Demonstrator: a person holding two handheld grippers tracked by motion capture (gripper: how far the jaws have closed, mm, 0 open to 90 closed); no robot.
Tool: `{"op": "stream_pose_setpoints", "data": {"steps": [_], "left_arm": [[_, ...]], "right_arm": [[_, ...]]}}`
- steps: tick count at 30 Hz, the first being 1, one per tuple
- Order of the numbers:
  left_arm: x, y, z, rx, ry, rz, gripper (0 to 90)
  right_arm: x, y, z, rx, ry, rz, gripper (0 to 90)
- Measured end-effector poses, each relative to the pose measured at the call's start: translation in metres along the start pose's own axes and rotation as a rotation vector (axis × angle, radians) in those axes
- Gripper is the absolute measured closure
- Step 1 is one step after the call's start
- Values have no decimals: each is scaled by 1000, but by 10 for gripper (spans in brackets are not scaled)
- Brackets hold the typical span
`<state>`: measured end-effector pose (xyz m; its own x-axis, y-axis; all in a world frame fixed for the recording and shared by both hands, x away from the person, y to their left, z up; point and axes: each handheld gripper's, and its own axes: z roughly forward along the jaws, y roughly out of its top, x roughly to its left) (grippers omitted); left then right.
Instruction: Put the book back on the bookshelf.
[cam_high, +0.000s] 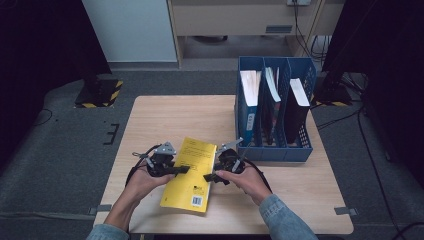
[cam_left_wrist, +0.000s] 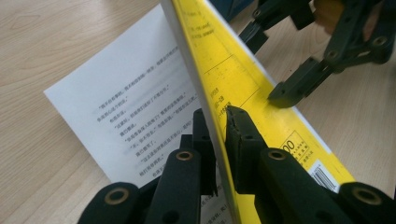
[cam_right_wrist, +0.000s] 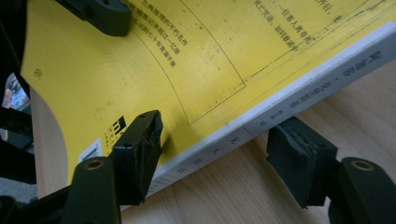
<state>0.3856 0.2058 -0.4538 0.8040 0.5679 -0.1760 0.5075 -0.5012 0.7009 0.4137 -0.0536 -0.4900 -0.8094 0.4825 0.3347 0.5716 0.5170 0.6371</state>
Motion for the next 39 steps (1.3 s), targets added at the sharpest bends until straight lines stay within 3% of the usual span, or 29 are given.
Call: {"op": "stream_pose_setpoints", "data": {"steps": [4, 8, 11, 17, 24, 35, 39], "left_arm": [[3, -2, -5, -36, -5, 5, 828], [3, -2, -8, -53, -7, 13, 836], [2, -1, -9, -55, -9, 19, 838], [-2, 4, -11, -60, -20, 39, 840], [-4, 8, -11, -69, -22, 36, 841], [-7, 12, -8, -50, -34, 52, 843], [-3, 12, -7, -5, -35, 54, 843]], "right_arm": [[10, 11, -8, 13, -24, -43, 371], [11, 16, -10, 34, -8, -57, 370], [8, 17, -9, 34, 8, -37, 371], [5, 17, -4, 43, -8, -29, 370], [0, 15, -1, 44, 6, -6, 372], [-11, 11, 0, 9, 31, 40, 340], [-14, 12, -2, -1, 41, 33, 390]]}}
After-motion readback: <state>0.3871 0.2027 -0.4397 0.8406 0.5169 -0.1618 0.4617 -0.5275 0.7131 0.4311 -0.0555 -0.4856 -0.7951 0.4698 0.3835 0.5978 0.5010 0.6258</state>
